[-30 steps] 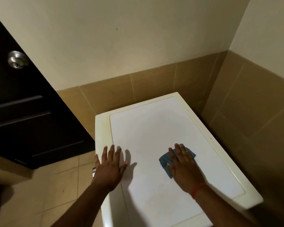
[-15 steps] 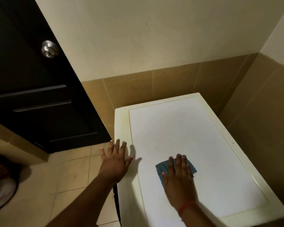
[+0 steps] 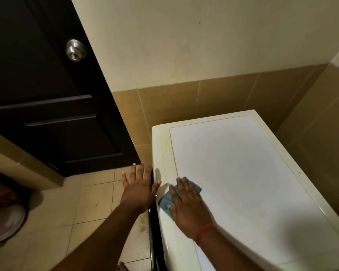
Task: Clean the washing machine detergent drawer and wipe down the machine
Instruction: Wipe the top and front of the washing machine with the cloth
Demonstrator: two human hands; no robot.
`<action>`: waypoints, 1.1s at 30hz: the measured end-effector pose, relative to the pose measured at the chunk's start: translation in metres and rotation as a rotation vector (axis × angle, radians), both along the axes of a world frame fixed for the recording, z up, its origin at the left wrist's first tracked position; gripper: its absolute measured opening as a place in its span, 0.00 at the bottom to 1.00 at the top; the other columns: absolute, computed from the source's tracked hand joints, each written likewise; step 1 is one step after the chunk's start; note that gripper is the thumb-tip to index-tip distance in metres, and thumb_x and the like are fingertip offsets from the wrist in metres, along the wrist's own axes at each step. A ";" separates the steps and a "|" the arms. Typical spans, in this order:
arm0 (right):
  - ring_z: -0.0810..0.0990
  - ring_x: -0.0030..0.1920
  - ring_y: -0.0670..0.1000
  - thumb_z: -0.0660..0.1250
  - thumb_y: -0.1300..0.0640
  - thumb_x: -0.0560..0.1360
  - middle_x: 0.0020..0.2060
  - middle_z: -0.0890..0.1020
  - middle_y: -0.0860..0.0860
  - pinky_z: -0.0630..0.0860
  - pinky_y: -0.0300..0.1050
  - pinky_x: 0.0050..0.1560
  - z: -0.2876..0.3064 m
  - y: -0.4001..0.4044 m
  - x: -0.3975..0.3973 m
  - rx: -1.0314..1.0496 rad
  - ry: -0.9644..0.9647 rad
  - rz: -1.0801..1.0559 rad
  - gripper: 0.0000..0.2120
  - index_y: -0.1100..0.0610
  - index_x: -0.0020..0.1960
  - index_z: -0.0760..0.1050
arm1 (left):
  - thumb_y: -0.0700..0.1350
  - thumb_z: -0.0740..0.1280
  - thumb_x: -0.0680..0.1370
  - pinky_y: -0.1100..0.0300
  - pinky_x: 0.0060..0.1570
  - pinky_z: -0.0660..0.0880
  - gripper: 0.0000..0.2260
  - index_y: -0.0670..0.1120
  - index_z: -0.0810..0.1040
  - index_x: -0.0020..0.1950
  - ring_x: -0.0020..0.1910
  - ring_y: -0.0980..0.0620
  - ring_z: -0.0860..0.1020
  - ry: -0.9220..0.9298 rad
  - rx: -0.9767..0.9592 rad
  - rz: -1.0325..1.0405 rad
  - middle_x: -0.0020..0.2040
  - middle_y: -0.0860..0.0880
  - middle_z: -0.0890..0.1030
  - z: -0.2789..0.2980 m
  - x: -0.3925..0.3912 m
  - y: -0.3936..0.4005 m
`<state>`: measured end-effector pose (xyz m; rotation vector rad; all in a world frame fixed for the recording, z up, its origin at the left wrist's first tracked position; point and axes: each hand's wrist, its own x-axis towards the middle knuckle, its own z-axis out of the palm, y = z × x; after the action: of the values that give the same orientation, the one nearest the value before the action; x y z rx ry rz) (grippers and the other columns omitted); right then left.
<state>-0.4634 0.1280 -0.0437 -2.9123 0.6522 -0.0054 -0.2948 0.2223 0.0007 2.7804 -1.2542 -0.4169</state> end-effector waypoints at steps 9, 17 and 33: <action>0.54 0.77 0.60 0.43 0.42 0.82 0.77 0.60 0.58 0.55 0.58 0.76 0.004 -0.014 0.059 -0.027 0.045 -0.012 0.29 0.54 0.77 0.59 | 0.64 0.44 0.81 0.37 0.75 0.43 0.29 0.52 0.49 0.80 0.79 0.44 0.39 -0.001 0.009 -0.032 0.81 0.47 0.46 -0.006 0.043 0.018; 0.51 0.78 0.59 0.45 0.40 0.81 0.78 0.58 0.57 0.53 0.59 0.76 -0.001 -0.007 0.094 -0.038 0.075 -0.031 0.30 0.52 0.78 0.57 | 0.65 0.44 0.81 0.38 0.74 0.41 0.30 0.52 0.49 0.80 0.79 0.45 0.39 -0.012 0.017 -0.059 0.81 0.47 0.46 -0.009 0.088 0.034; 0.51 0.79 0.55 0.52 0.51 0.82 0.78 0.56 0.54 0.52 0.54 0.76 -0.023 0.004 -0.002 -0.084 0.020 0.047 0.25 0.54 0.78 0.59 | 0.64 0.44 0.81 0.37 0.75 0.41 0.31 0.52 0.49 0.80 0.79 0.45 0.39 -0.047 -0.020 -0.119 0.81 0.47 0.46 -0.003 0.110 0.032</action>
<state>-0.4653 0.1319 -0.0672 -3.0112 0.6007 0.0021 -0.1851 0.2538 -0.0018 2.7229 -1.4315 -0.3460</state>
